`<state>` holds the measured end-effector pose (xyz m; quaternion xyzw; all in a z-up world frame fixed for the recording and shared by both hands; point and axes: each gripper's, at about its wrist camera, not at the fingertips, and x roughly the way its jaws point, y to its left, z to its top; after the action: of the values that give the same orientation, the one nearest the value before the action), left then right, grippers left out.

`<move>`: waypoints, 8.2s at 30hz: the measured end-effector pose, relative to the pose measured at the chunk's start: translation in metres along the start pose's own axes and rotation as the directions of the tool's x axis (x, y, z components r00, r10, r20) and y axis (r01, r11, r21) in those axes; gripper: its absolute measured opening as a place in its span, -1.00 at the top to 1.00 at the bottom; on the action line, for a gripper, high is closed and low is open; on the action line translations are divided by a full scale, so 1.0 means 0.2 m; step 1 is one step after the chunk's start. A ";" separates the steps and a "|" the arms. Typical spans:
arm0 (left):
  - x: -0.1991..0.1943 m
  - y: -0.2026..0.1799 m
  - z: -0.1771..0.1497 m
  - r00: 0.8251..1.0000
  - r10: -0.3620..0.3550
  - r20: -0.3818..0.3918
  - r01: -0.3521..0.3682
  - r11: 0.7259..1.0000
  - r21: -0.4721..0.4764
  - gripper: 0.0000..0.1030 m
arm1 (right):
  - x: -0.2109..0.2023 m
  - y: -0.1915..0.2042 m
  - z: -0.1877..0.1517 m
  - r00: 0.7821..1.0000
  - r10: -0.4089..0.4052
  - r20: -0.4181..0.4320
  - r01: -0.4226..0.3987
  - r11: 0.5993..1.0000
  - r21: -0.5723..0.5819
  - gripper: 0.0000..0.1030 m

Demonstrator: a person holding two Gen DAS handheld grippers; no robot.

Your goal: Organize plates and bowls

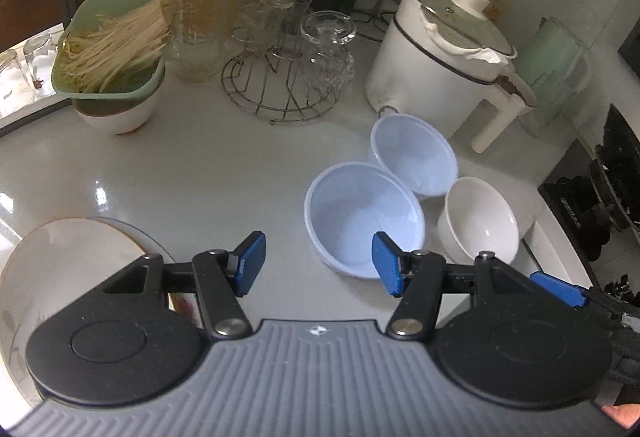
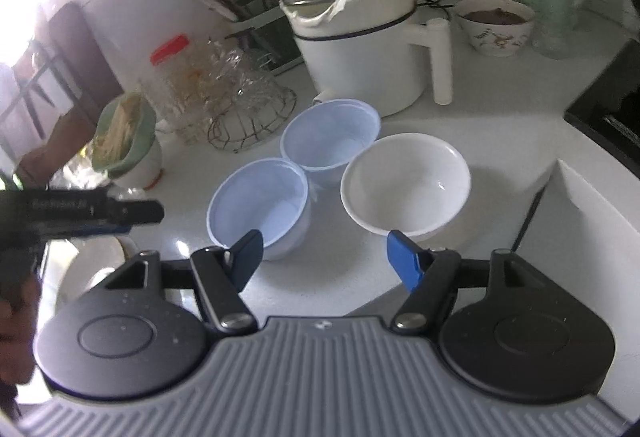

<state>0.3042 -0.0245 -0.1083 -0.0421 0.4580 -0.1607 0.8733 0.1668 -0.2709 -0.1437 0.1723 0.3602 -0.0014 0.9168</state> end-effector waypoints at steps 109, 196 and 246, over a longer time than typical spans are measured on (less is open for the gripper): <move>-0.82 0.05 -0.07 0.975 0.009 0.224 0.008 0.997 -0.072 -0.02 | -0.39 0.46 0.20 0.981 0.141 0.132 -0.114 0.974 -0.193 0.14; 0.82 -0.17 0.64 0.951 -0.218 -0.218 0.220 0.975 -0.014 0.70 | 0.77 -0.20 0.52 0.983 -0.015 -0.185 0.040 0.991 0.131 0.70; -0.13 0.16 0.32 0.989 -0.103 0.104 0.134 0.920 -0.367 0.69 | 0.29 0.23 0.60 0.946 0.261 -0.191 -0.277 0.959 -0.060 0.70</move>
<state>0.3501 0.0099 -0.0583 -0.2415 0.4403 -0.1214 0.8562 0.2954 -0.2595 -0.0856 0.1796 0.4151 0.1548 0.8784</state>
